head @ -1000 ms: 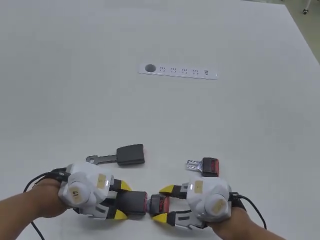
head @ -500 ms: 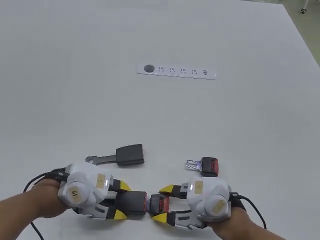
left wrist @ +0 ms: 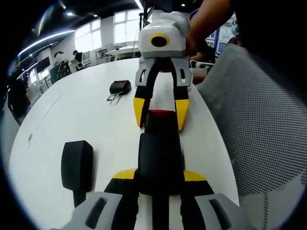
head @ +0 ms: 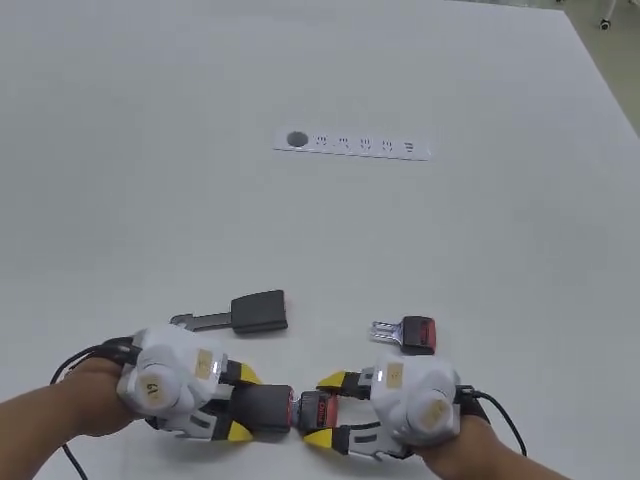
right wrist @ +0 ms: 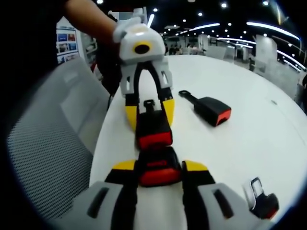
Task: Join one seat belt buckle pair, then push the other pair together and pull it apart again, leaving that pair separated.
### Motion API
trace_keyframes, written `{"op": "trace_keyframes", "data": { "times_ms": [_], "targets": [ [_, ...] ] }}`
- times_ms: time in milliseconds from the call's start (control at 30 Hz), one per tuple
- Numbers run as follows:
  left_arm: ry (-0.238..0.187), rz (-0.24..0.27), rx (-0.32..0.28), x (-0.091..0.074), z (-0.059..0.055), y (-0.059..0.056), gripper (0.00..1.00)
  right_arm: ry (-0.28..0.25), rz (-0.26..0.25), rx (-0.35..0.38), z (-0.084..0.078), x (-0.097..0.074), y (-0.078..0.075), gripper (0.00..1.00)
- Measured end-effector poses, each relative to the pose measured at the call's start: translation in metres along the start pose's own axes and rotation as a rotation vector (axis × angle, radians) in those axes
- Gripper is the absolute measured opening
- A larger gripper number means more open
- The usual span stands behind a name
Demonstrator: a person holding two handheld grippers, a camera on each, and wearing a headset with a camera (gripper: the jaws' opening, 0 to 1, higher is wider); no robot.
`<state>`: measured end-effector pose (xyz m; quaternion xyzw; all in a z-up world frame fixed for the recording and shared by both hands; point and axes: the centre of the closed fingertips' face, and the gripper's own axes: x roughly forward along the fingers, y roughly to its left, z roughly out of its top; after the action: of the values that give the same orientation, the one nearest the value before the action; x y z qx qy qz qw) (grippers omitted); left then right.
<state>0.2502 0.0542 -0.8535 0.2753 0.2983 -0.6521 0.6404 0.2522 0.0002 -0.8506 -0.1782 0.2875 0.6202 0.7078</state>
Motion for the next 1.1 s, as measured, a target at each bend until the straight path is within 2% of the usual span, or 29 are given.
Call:
{"op": "trace_keyframes", "data": {
  "times_ms": [167, 200, 233, 267, 300, 333, 367, 400, 433, 500, 533, 567, 633, 667, 733, 767, 867, 900, 1000, 1100],
  "targets": [
    [0.069, -0.022, 0.036, 0.003, -0.003, -0.003, 0.35, 0.001, 0.006, 0.027, 0.001, -0.003, 0.002, 0.37],
    [0.080, -0.024, 0.030, 0.004, -0.003, -0.003, 0.35, 0.023, -0.020, 0.094, -0.001, -0.005, -0.001, 0.39],
    [0.087, -0.015, 0.036, 0.005, -0.002, -0.003, 0.36, 0.008, -0.019, 0.078, 0.003, -0.006, -0.003, 0.43],
    [0.099, -0.001, 0.025, 0.004, -0.002, -0.002, 0.37, -0.025, -0.044, 0.108, 0.009, -0.010, -0.008, 0.47],
    [0.115, 0.019, 0.007, 0.002, -0.004, -0.001, 0.39, -0.036, -0.051, 0.144, 0.011, -0.012, -0.010, 0.54],
    [0.119, 0.031, 0.003, 0.000, -0.004, -0.001, 0.43, -0.040, -0.073, 0.177, 0.013, -0.017, -0.015, 0.65],
    [0.097, 0.022, 0.011, -0.002, 0.001, -0.004, 0.49, -0.051, -0.086, 0.158, 0.015, -0.021, -0.019, 0.71],
    [0.050, 0.011, -0.011, -0.003, 0.009, -0.008, 0.54, -0.080, -0.105, 0.144, 0.020, -0.028, -0.023, 0.73],
    [0.034, 0.011, -0.038, -0.005, 0.011, -0.010, 0.59, -0.094, -0.111, 0.145, 0.022, -0.033, -0.024, 0.72],
    [0.048, 0.085, -0.056, -0.014, 0.008, 0.000, 0.69, -0.092, -0.138, 0.156, 0.020, -0.045, -0.030, 0.75],
    [0.042, 0.120, -0.061, -0.021, 0.009, 0.005, 0.71, -0.077, -0.161, 0.155, 0.016, -0.049, -0.033, 0.80],
    [0.020, 0.135, -0.073, -0.025, 0.012, 0.008, 0.71, -0.060, -0.162, 0.163, 0.011, -0.053, -0.034, 0.83],
    [-0.026, 0.179, -0.104, -0.037, 0.018, 0.018, 0.71, -0.050, -0.140, 0.202, 0.006, -0.057, -0.031, 0.82],
    [-0.044, 0.192, -0.118, -0.044, 0.019, 0.023, 0.70, -0.047, -0.150, 0.198, 0.004, -0.060, -0.033, 0.81],
    [-0.027, 0.218, -0.140, -0.053, 0.012, 0.032, 0.69, -0.048, -0.170, 0.159, 0.001, -0.067, -0.037, 0.81],
    [-0.016, 0.233, -0.135, -0.059, 0.009, 0.039, 0.70, -0.047, -0.173, 0.163, 0.000, -0.071, -0.040, 0.82],
    [-0.029, 0.257, -0.142, -0.073, 0.008, 0.054, 0.71, -0.028, -0.202, 0.155, -0.008, -0.083, -0.053, 0.83],
    [-0.043, 0.278, -0.155, -0.078, 0.011, 0.063, 0.71, -0.022, -0.212, 0.151, -0.010, -0.088, -0.060, 0.82],
    [-0.067, 0.306, -0.173, -0.085, 0.013, 0.081, 0.70, -0.005, -0.235, 0.147, -0.017, -0.099, -0.076, 0.82],
    [-0.076, 0.307, -0.189, -0.083, 0.016, 0.094, 0.68, 0.017, -0.248, 0.149, -0.024, -0.107, -0.091, 0.82]
  ]
}}
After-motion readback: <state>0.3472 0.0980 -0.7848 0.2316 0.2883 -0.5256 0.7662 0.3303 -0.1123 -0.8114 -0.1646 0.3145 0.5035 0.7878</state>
